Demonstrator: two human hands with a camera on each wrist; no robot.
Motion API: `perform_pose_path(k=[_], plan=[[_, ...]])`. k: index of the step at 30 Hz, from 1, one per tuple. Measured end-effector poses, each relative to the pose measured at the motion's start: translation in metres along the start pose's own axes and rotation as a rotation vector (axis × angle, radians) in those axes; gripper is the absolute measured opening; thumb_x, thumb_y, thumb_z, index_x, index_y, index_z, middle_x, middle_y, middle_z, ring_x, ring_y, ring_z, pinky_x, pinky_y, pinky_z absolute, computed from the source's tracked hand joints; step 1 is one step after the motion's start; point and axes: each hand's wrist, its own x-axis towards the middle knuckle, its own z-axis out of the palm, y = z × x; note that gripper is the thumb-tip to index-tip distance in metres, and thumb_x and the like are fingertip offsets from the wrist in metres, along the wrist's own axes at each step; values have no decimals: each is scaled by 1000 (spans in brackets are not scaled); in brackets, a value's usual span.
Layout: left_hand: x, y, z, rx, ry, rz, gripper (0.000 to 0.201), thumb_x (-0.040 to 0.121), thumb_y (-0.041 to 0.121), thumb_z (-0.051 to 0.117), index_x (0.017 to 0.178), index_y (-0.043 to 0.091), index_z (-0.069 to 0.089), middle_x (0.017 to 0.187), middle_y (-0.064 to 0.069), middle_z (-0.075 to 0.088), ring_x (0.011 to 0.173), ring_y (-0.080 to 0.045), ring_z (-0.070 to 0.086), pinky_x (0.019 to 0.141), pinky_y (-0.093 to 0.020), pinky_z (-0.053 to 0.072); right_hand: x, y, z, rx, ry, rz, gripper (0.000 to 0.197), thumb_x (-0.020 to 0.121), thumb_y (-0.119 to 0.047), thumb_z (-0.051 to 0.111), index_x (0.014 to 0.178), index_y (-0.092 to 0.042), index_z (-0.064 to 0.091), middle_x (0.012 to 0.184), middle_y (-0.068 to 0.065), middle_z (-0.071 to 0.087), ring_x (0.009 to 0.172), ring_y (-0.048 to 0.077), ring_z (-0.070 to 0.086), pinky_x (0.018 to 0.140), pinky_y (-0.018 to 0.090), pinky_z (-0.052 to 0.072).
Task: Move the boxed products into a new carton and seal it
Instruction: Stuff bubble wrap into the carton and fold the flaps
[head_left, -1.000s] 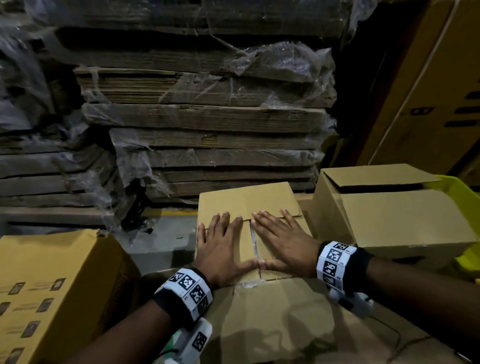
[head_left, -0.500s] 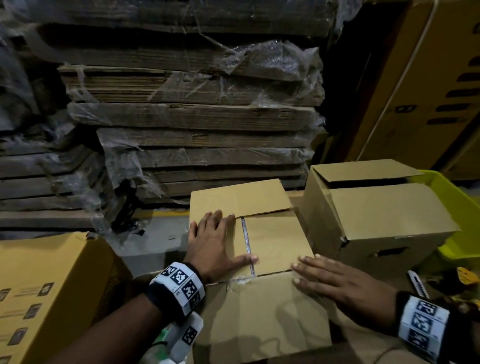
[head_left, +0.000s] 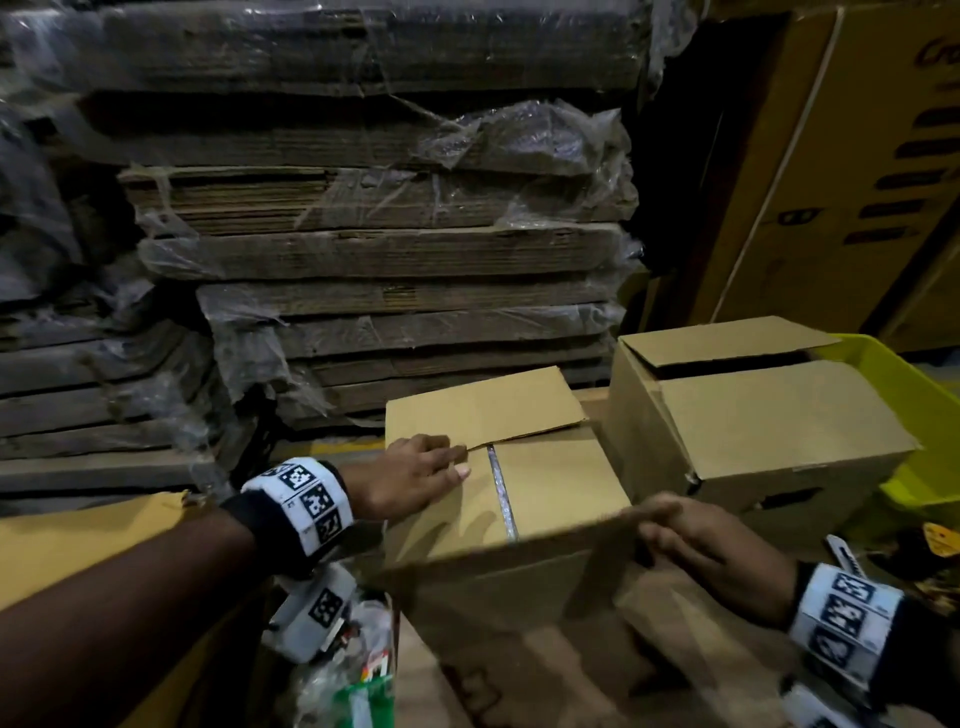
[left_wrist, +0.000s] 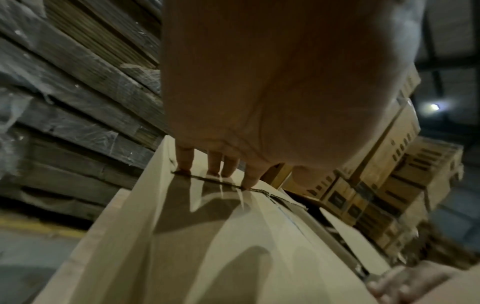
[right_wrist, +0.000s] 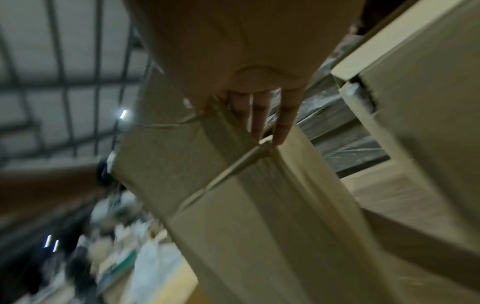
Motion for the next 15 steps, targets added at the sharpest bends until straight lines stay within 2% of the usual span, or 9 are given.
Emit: perform_pose_path(k=[2,4,5,6,8,10,12,14,15], plan=[[-4,-2,1,-145,-8,55,76,91,70,14,153,29,28,162,3,21,147,-14,22,122,-33,18,17,-3,5,19,104,92,29,96,-51,35,88,-45,62,84,-22,64,77,-2,60,68,14,44],[-7,-9,2,-409,6,127,93,77,87,12,134,22,45,136,11,47,123,6,44,105,-7,29,36,0,10,-37,159,190,46,90,-61,32,77,-27,60,73,-7,62,70,6,58,67,28,46],[-9,-12,2,-552,16,120,94,76,88,11,132,22,47,132,14,49,121,9,46,103,-5,28,43,2,12,-91,166,235,56,86,-66,29,75,-20,58,72,-3,58,69,12,56,67,34,46],[-11,-15,2,-694,30,83,94,79,85,10,138,23,48,141,14,46,130,4,43,111,-13,24,49,5,12,-129,168,281,61,85,-68,28,74,-16,57,72,0,56,69,16,54,67,37,46],[-10,-25,7,-915,51,14,99,79,89,12,147,26,44,153,12,38,142,-9,34,123,-38,15,58,11,9,-128,158,361,51,89,-61,34,72,-18,56,72,-1,55,68,14,53,63,32,42],[-10,-30,11,-888,76,2,108,65,100,21,147,34,45,152,12,40,142,-13,33,122,-46,16,63,12,4,-133,122,408,37,93,-51,44,74,-21,53,70,-4,54,66,13,52,59,26,37],[-9,-30,17,-723,180,45,103,61,97,43,143,36,47,145,15,47,135,-9,43,117,-38,30,72,12,0,-154,113,458,29,92,-49,52,88,-20,50,72,-3,56,65,13,54,57,26,39],[-2,-28,25,-548,365,61,79,74,72,65,139,30,52,137,15,55,123,0,50,108,-24,41,83,12,-4,-189,96,522,40,88,-48,60,110,-19,44,92,1,63,80,15,61,68,32,50],[4,-29,31,-420,472,54,67,80,59,70,138,29,54,135,14,57,118,2,52,103,-19,42,89,13,-5,-261,77,536,52,86,-48,63,123,-18,41,112,4,60,97,17,60,81,35,51]])
